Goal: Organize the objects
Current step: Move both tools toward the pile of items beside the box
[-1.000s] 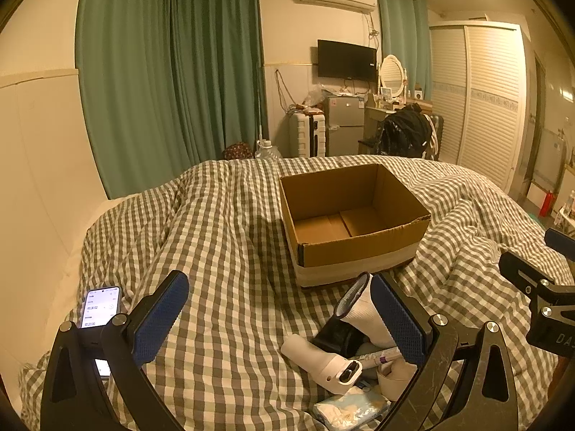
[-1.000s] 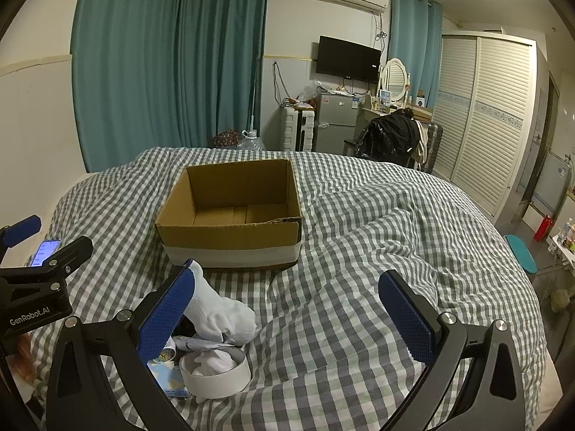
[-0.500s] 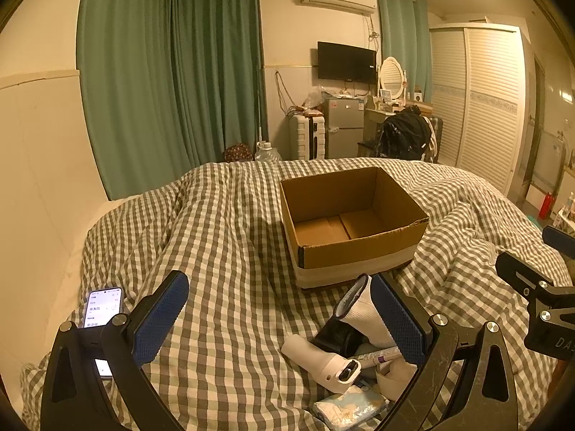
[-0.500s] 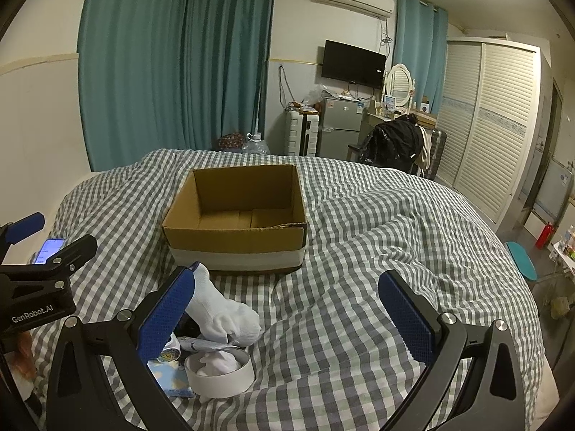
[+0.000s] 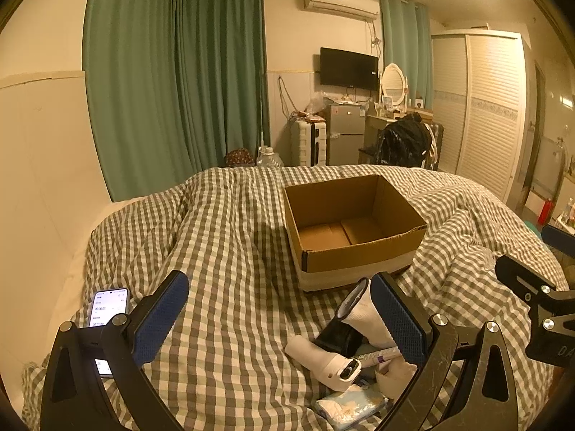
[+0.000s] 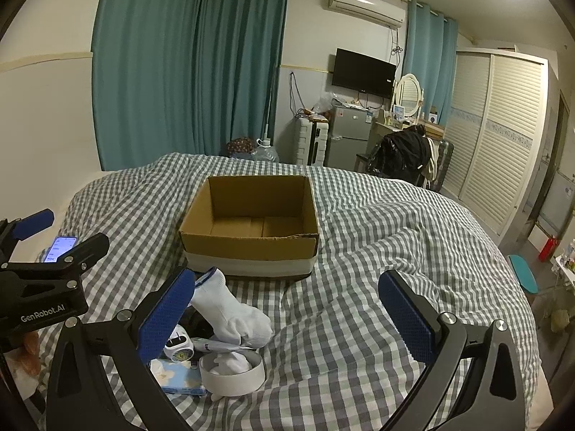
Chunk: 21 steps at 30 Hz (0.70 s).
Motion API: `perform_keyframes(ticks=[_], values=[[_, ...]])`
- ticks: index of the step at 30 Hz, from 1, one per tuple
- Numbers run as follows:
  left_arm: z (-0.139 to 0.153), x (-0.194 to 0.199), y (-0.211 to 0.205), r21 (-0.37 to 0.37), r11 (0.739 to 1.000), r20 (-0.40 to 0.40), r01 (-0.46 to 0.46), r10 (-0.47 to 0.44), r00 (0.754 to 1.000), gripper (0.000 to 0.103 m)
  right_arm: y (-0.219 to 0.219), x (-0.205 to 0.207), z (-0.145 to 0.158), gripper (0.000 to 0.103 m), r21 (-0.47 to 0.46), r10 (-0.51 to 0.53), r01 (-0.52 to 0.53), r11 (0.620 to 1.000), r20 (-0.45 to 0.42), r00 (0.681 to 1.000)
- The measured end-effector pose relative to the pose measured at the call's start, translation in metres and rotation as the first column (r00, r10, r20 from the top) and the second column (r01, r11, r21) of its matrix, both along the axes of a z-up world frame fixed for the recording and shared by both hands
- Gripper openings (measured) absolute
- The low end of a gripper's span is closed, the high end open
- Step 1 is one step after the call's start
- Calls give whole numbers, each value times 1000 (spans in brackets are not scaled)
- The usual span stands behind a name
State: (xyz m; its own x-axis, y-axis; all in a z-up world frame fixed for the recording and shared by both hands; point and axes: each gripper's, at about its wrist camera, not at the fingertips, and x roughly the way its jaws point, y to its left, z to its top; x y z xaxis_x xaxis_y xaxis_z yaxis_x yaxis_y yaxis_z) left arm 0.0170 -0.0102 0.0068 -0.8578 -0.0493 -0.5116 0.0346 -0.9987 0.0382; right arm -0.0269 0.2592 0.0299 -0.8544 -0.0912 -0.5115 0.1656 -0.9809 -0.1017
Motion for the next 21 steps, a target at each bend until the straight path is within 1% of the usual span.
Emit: perform_keyframes(ticks=[10, 17, 21], values=[[-8, -3, -1, 0, 1000, 23, 6, -6, 1000, 103, -3, -3, -6, 103, 4, 11, -11, 1000, 24, 1000], [-17, -8, -4, 4, 1000, 55, 8, -8, 998, 103, -7, -8, -17, 103, 10, 23, -23, 1000, 57, 998], [-27, -13, -4, -1, 1000, 90, 9, -9, 996, 103, -7, -11, -25, 103, 9, 37, -38, 999, 83, 996]])
